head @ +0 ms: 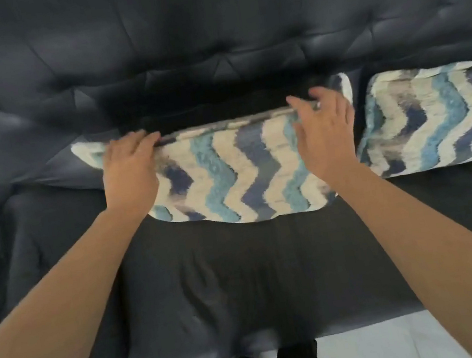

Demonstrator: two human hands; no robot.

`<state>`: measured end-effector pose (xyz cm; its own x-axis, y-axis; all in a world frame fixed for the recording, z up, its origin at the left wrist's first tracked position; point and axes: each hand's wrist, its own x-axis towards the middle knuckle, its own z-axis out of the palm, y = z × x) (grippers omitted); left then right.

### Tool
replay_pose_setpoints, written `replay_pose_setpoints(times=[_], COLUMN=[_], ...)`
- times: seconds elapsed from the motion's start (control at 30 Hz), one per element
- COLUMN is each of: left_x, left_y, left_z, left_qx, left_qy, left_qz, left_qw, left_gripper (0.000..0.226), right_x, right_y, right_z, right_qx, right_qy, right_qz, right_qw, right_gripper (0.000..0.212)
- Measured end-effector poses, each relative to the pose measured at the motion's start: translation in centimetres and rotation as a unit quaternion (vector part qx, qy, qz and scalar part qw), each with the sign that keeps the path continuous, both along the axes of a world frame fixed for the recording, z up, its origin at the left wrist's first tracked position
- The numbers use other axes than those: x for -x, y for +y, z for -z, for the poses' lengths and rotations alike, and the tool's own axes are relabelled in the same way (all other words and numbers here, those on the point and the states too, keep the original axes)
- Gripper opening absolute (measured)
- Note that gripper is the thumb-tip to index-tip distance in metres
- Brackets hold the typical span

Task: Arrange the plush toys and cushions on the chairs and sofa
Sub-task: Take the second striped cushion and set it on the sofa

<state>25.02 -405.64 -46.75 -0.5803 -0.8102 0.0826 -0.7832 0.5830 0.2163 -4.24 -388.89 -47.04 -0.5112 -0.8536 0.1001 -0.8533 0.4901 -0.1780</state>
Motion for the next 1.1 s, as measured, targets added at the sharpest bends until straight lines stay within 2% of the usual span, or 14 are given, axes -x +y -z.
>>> replay_pose_setpoints(times=[0.13, 0.27, 0.33, 0.4, 0.47, 0.5, 0.57, 0.63, 0.73, 0.87, 0.93, 0.97, 1.03, 1.1], left_x=[0.6, -1.2, -2.1, -2.5, -2.5, -2.5, -2.5, -2.8, -3.4, -3.6, -3.9, -4.2, -4.7, -4.8], left_y=[0.6, 1.7, 0.8, -0.3, -0.9, -1.0, -0.5, 0.7, 1.1, -0.6, -0.3, 0.1, 1.5, 2.3], left_z=[4.3, 8.3, 10.2, 11.6, 12.4, 12.7, 13.3, 13.8, 14.6, 15.2, 14.9, 14.6, 13.6, 12.7], left_qx=[-0.088, -0.228, -0.280, -0.331, -0.363, -0.364, -0.340, -0.293, -0.218, -0.253, -0.261, -0.247, -0.174, -0.045], left_qy=[0.095, 0.208, 0.223, 0.254, 0.280, 0.285, 0.312, 0.353, 0.416, 0.405, 0.369, 0.343, 0.292, 0.225], left_qz=[-0.189, -0.337, -0.380, -0.378, -0.359, -0.352, -0.341, -0.357, -0.395, -0.375, -0.364, -0.356, -0.309, -0.226], left_qw=[0.973, 0.889, 0.853, 0.826, 0.813, 0.814, 0.819, 0.814, 0.790, 0.795, 0.814, 0.833, 0.888, 0.947], left_gripper=[0.091, 0.126, 0.139, 0.143, 0.123, 0.105, 0.077, 0.070, 0.076, 0.080, 0.088, 0.097, 0.106, 0.091], right_x=[-0.3, -1.7, -1.6, -0.9, -0.4, -0.5, -1.4, -3.2, -4.1, -2.5, -3.4, -4.5, -7.1, -9.8], right_y=[0.0, 3.3, 4.3, 5.0, 5.1, 5.0, 5.1, 5.3, 4.0, 1.4, 1.1, 1.0, 0.2, -2.4], right_z=[5.4, 10.8, 13.1, 15.4, 16.8, 17.3, 17.8, 17.9, 18.8, 20.3, 19.1, 17.9, 15.5, 13.7], right_qx=[-0.018, -0.039, -0.038, -0.048, -0.034, -0.003, 0.106, 0.200, 0.265, 0.147, 0.137, 0.170, 0.234, 0.228], right_qy=[-0.188, -0.324, -0.381, -0.452, -0.514, -0.523, -0.489, -0.442, -0.407, -0.379, -0.304, -0.227, -0.075, 0.010], right_qz=[0.143, 0.249, 0.334, 0.396, 0.401, 0.389, 0.370, 0.351, 0.315, 0.317, 0.315, 0.256, 0.070, -0.113], right_qw=[0.971, 0.912, 0.861, 0.798, 0.758, 0.758, 0.783, 0.801, 0.816, 0.857, 0.888, 0.924, 0.967, 0.967], right_gripper=[0.099, 0.141, 0.157, 0.168, 0.169, 0.160, 0.117, 0.091, 0.094, 0.133, 0.135, 0.122, 0.085, 0.068])
